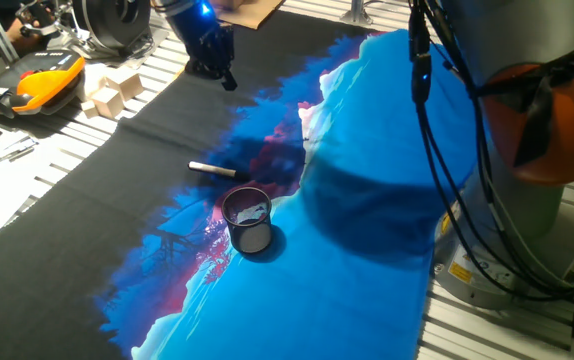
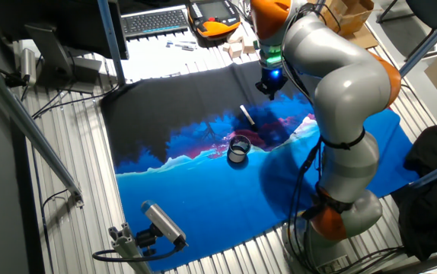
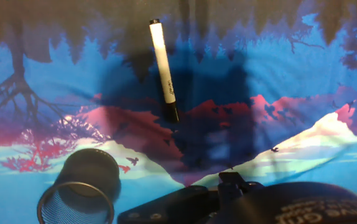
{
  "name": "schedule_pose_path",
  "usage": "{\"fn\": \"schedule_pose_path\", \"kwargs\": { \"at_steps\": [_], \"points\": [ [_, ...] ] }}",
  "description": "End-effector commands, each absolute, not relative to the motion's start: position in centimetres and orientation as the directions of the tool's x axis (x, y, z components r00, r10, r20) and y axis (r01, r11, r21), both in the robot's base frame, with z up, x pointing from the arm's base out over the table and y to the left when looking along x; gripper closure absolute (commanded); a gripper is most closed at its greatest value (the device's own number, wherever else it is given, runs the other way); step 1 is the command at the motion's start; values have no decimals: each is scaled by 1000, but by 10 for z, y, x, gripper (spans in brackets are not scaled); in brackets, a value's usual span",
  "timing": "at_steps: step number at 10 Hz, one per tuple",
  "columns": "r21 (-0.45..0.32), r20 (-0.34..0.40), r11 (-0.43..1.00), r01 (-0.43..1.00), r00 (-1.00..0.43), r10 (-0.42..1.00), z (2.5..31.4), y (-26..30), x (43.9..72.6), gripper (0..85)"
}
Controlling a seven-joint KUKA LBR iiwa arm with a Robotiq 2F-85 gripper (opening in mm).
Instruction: Put the pen into the pen holder
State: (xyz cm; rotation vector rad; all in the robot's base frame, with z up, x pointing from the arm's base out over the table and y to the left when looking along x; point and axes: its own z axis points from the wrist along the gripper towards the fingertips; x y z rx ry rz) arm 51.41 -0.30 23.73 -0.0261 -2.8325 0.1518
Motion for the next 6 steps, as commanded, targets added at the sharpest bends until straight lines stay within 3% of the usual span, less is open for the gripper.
{"fn": "schedule_pose_path", "kwargs": {
  "at_steps": [1,2,3,4,5,6],
  "points": [
    [-103,299,995,14,-953,45,237,-3,514,850],
    [-73,279,996,50,-958,69,237,-3,514,850],
    [51,240,992,114,-966,99,237,-3,514,850],
    [73,163,989,129,-980,116,237,-3,514,850],
    [46,121,994,101,-988,95,237,-3,514,850],
    [66,95,995,81,-993,74,237,-3,514,850]
  ]
}}
